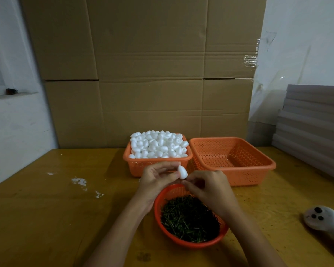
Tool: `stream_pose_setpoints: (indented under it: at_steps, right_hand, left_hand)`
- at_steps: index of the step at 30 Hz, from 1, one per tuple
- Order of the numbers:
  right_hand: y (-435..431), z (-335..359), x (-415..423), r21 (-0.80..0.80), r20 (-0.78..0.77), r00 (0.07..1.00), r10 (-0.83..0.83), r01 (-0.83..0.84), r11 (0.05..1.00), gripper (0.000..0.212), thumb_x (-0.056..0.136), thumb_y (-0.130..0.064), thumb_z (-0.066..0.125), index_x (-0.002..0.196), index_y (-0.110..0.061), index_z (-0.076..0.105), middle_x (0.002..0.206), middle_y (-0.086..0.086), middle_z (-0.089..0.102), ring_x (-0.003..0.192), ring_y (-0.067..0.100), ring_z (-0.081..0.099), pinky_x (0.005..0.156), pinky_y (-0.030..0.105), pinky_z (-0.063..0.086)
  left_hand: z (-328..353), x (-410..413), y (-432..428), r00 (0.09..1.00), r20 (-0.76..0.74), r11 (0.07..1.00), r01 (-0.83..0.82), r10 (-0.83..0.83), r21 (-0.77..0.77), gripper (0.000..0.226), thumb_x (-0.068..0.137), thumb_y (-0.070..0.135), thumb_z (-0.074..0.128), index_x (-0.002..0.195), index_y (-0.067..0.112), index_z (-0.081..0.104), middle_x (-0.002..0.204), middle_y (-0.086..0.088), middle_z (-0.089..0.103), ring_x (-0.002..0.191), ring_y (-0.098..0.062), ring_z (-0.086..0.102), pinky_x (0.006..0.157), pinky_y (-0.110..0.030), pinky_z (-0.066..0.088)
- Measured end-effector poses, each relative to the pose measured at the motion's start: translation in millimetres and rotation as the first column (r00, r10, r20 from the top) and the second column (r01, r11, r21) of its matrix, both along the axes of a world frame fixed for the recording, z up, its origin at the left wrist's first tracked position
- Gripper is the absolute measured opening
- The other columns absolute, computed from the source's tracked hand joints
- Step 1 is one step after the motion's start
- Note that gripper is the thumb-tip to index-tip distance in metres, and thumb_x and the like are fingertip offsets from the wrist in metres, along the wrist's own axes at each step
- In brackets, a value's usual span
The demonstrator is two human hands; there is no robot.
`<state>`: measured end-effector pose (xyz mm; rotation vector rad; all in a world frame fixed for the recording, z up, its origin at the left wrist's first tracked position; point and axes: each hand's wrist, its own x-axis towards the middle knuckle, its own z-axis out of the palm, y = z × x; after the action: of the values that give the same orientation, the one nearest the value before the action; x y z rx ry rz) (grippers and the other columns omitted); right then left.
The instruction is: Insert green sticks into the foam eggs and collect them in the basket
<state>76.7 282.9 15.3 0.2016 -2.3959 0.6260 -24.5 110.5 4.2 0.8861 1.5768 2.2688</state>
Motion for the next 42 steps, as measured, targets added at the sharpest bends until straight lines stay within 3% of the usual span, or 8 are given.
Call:
stream_pose_setpoints:
  at_steps: [7,13,26,30,33,38,42]
  right_hand:
    - [-1,1,1,-0.015,-0.030,1.000,0.008,-0.008,1.000,0.003,0.092,-0.040,0.075,0.092,-0.039,0.077,0.068,-0.037,0.061,0.072,-0.006,0.066,0.064,0.009,0.042]
    - [0,0,0,-0.012,-0.027,1.000,0.006,-0.006,1.000,0.004,0.093,-0.039,0.075,0.092,-0.036,0.078,0.069,-0.032,0.063,0.073,-0.004,0.066,0.063,0.010,0.041]
    - [-1,1,1,-0.089,-0.058,0.998,-0.021,0.016,0.996,0.006,0.093,-0.037,0.075,0.096,-0.033,0.080,0.080,-0.025,0.072,0.077,-0.003,0.069,0.067,0.015,0.050]
    - [9,5,2,-0.234,-0.119,0.979,-0.164,0.133,0.963,0.008,0.090,-0.036,0.077,0.094,-0.030,0.081,0.078,-0.022,0.073,0.072,-0.004,0.069,0.067,0.017,0.054]
    - [25,7,4,-0.328,-0.119,0.936,-0.333,0.279,0.902,0.011,0.089,-0.039,0.075,0.093,-0.030,0.081,0.075,-0.020,0.073,0.068,-0.003,0.069,0.067,0.030,0.061]
    - [53,2,5,-0.250,-0.032,0.847,-0.531,0.507,0.825,0.015,0.094,-0.035,0.075,0.100,-0.023,0.081,0.080,-0.013,0.074,0.070,0.003,0.068,0.063,0.031,0.058]
    - [67,-1,7,-0.190,0.033,0.776,-0.630,0.624,0.758,0.017,0.096,-0.035,0.073,0.097,-0.021,0.081,0.075,-0.009,0.071,0.065,0.011,0.066,0.055,0.025,0.046]
  left_hand:
    - [1,1,0,1.000,0.008,1.000,-0.009,0.009,0.011,0.042,0.070,0.032,0.093,0.107,0.016,0.083,0.114,-0.016,0.078,0.109,-0.034,0.076,0.086,-0.035,0.063]
    - [1,0,-1,1.000,0.012,1.000,-0.003,0.003,0.009,0.030,0.078,0.018,0.091,0.106,0.014,0.083,0.116,-0.017,0.078,0.112,-0.035,0.075,0.084,-0.033,0.064]
    - [1,0,0,1.000,0.017,1.000,-0.003,0.002,0.031,0.034,0.076,0.023,0.092,0.109,0.017,0.083,0.116,-0.016,0.078,0.110,-0.033,0.076,0.084,-0.034,0.064]
    - [-1,-2,2,1.000,0.014,0.997,0.019,-0.020,0.069,0.040,0.093,0.021,0.078,0.131,0.011,0.071,0.125,-0.014,0.076,0.113,-0.034,0.075,0.087,-0.036,0.065]
    - [-3,-4,1,0.998,0.020,0.994,-0.055,0.053,0.090,0.038,0.096,0.027,0.072,0.129,0.008,0.070,0.119,-0.017,0.077,0.110,-0.037,0.075,0.087,-0.037,0.065]
    - [-4,-8,-1,0.988,0.093,0.983,-0.137,0.126,0.124,0.041,0.096,0.038,0.066,0.120,0.005,0.073,0.109,-0.023,0.078,0.104,-0.039,0.077,0.080,-0.038,0.065]
    - [-5,-8,0,0.988,0.098,0.985,-0.131,0.120,0.113,0.045,0.097,0.040,0.063,0.122,0.003,0.071,0.108,-0.024,0.077,0.103,-0.040,0.077,0.080,-0.039,0.065]
